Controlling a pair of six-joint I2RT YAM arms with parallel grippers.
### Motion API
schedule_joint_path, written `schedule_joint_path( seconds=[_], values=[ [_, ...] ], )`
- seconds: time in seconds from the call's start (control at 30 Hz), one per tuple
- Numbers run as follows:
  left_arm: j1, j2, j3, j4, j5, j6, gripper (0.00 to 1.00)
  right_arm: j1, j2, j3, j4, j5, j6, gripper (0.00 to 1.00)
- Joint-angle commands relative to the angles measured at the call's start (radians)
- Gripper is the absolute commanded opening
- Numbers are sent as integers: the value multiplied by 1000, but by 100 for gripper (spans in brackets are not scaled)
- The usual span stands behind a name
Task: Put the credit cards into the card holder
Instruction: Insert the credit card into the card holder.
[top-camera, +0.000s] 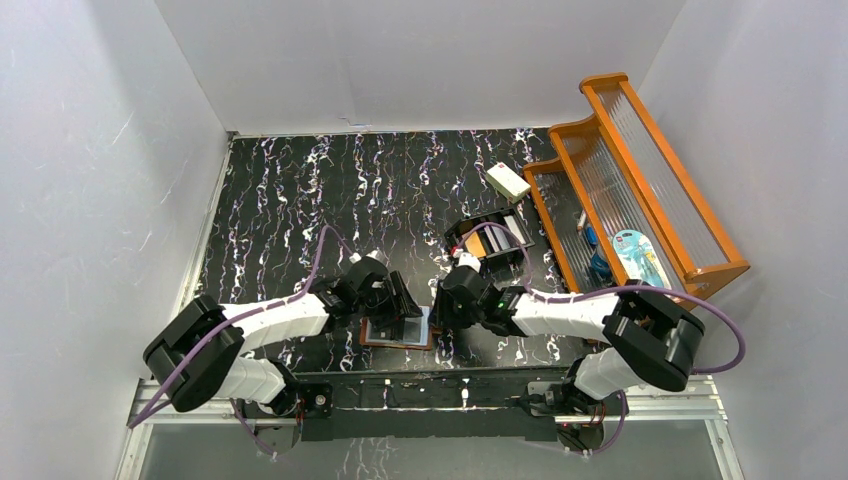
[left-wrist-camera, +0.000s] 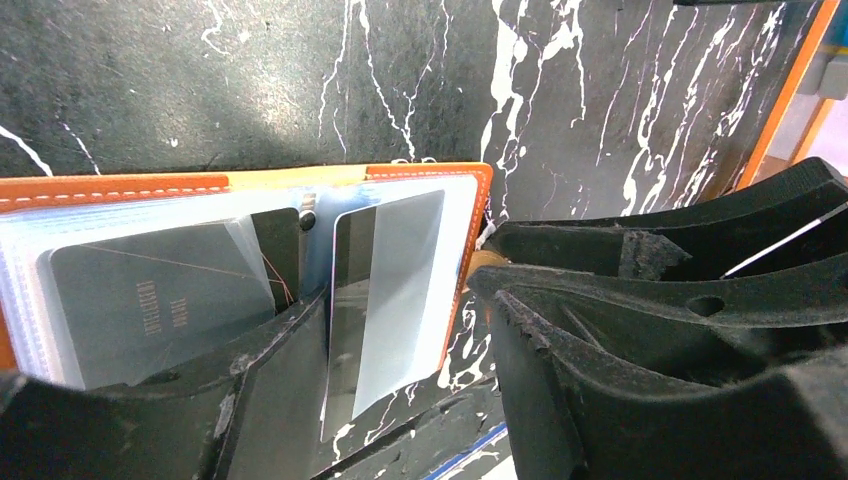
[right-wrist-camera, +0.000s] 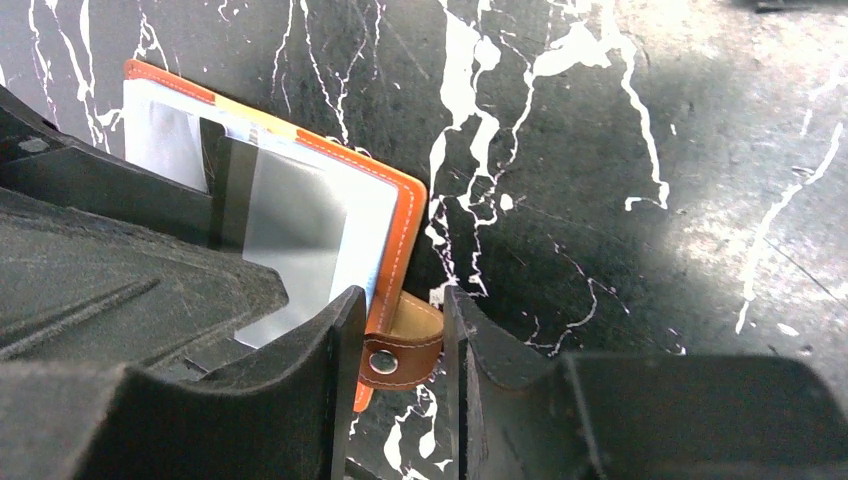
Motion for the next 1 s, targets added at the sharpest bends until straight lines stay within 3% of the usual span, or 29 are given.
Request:
schedule_joint_path(
  seconds=[0.0, 0.2, 0.4, 0.6, 0.97],
  values=[
    [-4, -10, 65, -100, -55, 35, 55, -4, -50, -9, -37, 29, 4, 42],
    [-4, -43, 115, -230, -136, 91, 46, -4, -72, -20, -38, 37, 8, 42],
    [-5, 4, 194, -325, -152, 154, 46, -4, -67, -20, -41, 29, 8, 42],
    [-5, 6, 175, -312, -113, 143, 46, -4, -77, -21, -47, 28, 15, 42],
    [-5, 39, 101, -129, -1, 103, 49, -4, -45, -34, -5, -11, 38, 45]
  ],
)
